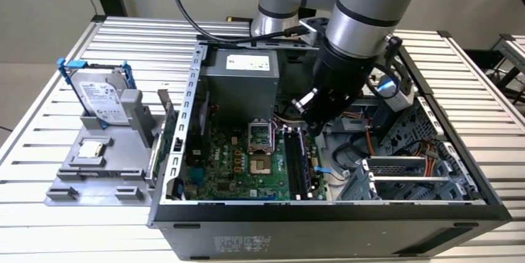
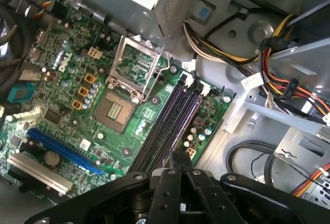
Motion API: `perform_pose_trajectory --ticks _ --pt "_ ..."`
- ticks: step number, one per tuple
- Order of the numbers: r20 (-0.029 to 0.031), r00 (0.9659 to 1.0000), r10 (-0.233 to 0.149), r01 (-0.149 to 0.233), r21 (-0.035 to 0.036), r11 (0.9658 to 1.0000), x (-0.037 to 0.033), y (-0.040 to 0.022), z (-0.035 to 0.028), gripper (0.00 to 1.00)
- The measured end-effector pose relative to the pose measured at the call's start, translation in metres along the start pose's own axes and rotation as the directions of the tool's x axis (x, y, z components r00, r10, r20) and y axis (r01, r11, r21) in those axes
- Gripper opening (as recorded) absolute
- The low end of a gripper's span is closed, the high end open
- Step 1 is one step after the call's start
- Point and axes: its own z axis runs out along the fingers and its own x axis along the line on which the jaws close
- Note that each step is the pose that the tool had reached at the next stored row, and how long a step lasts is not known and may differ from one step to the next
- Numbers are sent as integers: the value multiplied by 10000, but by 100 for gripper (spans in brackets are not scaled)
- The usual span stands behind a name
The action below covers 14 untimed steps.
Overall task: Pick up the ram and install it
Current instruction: 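Press down the ram until it locks into place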
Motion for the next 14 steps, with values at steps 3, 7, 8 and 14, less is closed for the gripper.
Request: perform_pose_trajectory --ticks 3,7,8,14 --pt "-7 9995 -314 314 39 9995 0 0 0 0" --pt "-17 9969 -789 789 94 9968 0 0 0 0" --pt "-21 9958 -916 916 108 9957 0 0 0 0" --pt "-40 9847 -1740 1740 194 9846 1 1 0 0"
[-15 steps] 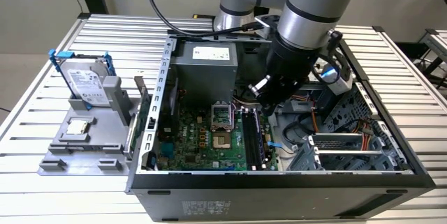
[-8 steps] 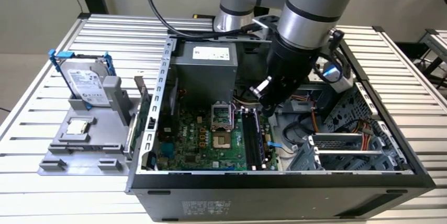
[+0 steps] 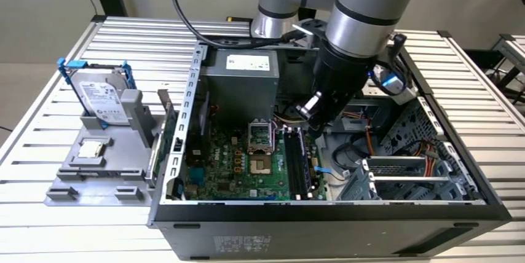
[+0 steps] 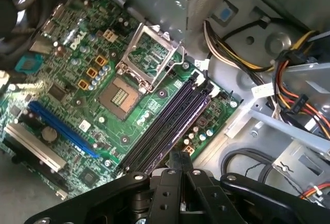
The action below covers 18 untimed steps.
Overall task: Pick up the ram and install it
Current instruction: 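Press down the ram until it locks into place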
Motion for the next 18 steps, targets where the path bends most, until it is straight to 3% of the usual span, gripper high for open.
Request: perform_pose_trajectory --ticks 4,9,14,18 --pt "0 9977 -674 674 62 9977 0 0 0 0" --pt "-2 9883 -1523 1523 136 9882 1 1 0 0" --pt "-11 9719 -2355 2355 210 9717 1 1 0 0" --pt "-26 9533 -3019 3019 271 9530 2 1 0 0"
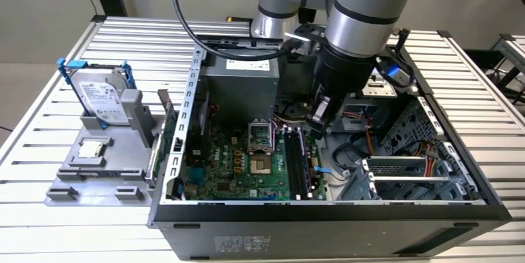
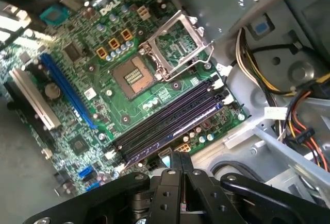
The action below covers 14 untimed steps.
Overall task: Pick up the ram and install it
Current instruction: 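Press down the ram until it locks into place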
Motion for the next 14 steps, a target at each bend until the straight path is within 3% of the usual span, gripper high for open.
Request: perform_pose_trajectory --ticks 3,7,10,14 --pt "0 9986 -527 527 48 9986 0 0 0 0" --pt "-3 9927 -1208 1208 110 9926 1 1 0 0" --pt "-8 9847 -1741 1741 158 9846 1 1 0 0" --pt "-23 9711 -2387 2387 218 9709 2 4 2 0"
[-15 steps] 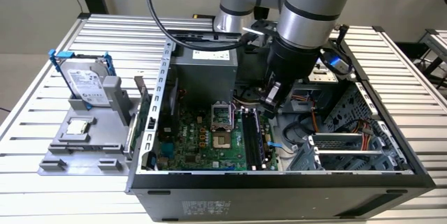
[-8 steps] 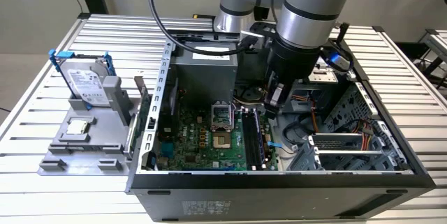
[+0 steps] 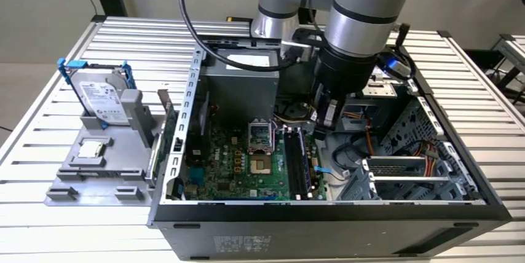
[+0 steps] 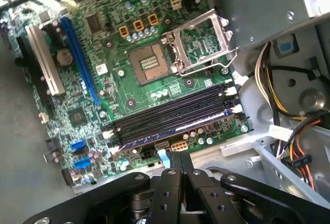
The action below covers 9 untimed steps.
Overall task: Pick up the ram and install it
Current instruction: 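Press down the ram until it locks into place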
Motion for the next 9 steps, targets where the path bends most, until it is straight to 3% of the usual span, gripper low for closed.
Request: perform_pose_trajectory --ticks 9 --pt "-8 9960 -896 896 84 9959 11 32 9 0"
